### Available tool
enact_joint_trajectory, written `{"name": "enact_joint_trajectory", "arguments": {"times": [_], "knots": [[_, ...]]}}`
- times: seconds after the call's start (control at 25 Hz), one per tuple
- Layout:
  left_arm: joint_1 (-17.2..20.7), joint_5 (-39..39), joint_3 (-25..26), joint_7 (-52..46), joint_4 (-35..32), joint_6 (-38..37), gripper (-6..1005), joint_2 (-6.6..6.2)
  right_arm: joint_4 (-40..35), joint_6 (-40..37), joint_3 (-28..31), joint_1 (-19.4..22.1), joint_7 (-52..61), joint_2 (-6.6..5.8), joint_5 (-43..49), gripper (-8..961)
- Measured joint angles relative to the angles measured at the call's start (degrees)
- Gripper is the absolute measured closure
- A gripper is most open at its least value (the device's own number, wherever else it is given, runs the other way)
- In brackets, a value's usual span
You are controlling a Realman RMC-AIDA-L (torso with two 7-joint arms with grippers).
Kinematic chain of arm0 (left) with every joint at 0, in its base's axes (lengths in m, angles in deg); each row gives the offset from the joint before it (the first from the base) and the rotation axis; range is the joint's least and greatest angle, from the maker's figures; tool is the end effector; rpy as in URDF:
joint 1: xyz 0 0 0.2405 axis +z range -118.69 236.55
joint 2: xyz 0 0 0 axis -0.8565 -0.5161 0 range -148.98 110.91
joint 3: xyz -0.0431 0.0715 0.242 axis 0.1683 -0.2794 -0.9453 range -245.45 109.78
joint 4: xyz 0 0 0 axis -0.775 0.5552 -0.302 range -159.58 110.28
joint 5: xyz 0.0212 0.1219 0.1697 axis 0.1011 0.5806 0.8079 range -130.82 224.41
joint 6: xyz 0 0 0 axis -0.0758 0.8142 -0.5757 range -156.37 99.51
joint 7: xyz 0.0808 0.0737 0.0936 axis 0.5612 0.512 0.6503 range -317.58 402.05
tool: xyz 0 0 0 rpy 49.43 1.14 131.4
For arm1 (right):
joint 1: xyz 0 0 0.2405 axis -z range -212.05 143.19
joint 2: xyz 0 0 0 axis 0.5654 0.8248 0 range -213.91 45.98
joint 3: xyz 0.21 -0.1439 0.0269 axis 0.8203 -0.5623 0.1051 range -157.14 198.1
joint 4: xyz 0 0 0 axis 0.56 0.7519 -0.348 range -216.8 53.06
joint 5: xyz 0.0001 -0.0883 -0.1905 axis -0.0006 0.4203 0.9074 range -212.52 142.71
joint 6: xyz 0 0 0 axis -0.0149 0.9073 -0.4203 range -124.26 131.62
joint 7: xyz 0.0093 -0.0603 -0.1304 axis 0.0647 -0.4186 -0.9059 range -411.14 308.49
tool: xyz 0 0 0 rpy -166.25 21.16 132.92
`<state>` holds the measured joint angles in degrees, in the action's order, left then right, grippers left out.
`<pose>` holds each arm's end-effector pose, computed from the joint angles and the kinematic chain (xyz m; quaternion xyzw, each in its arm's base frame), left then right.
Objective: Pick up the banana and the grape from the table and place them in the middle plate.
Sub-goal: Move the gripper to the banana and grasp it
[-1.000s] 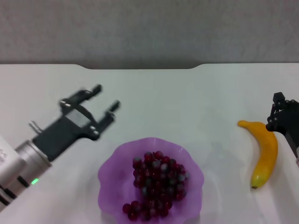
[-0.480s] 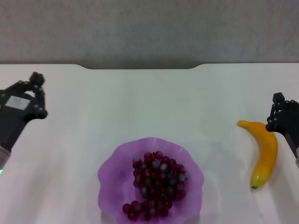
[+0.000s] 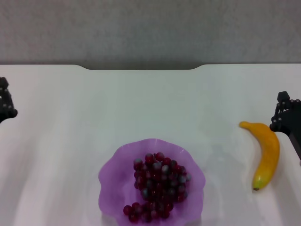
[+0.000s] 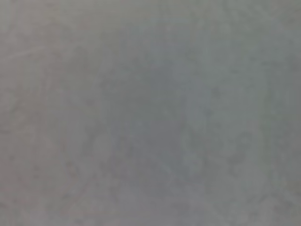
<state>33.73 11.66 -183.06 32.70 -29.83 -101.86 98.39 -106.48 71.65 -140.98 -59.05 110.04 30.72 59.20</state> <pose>-0.3377 0.3314 0.0248 -0.6673 -0.1866 -0.3125 0.6498 0.3114 0.3231 -0.0287 -0.7053 0.1664 0.2256 0.6511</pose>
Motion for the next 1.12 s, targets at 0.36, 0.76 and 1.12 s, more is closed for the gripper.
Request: {"name": "enact_joint_trajectory", "arguments": {"times": [0.36, 0.76, 1.12], "knots": [[0.34, -1.57, -0.06, 0.03, 0.0, 2.31, 952, -0.05, -0.78, 0.18, 0.12, 1.53, 0.0, 0.01, -0.5, 933], [0.38, -1.65, -0.13, -0.22, 0.0, 3.34, 953, -0.09, -0.88, 1.51, 0.19, 4.81, 0.0, 0.01, -3.38, 931], [0.42, -1.69, -0.49, -0.13, 0.0, 3.33, 953, -0.09, -3.1, 2.34, 0.28, 4.89, 0.0, 0.08, -6.22, 721]]}}
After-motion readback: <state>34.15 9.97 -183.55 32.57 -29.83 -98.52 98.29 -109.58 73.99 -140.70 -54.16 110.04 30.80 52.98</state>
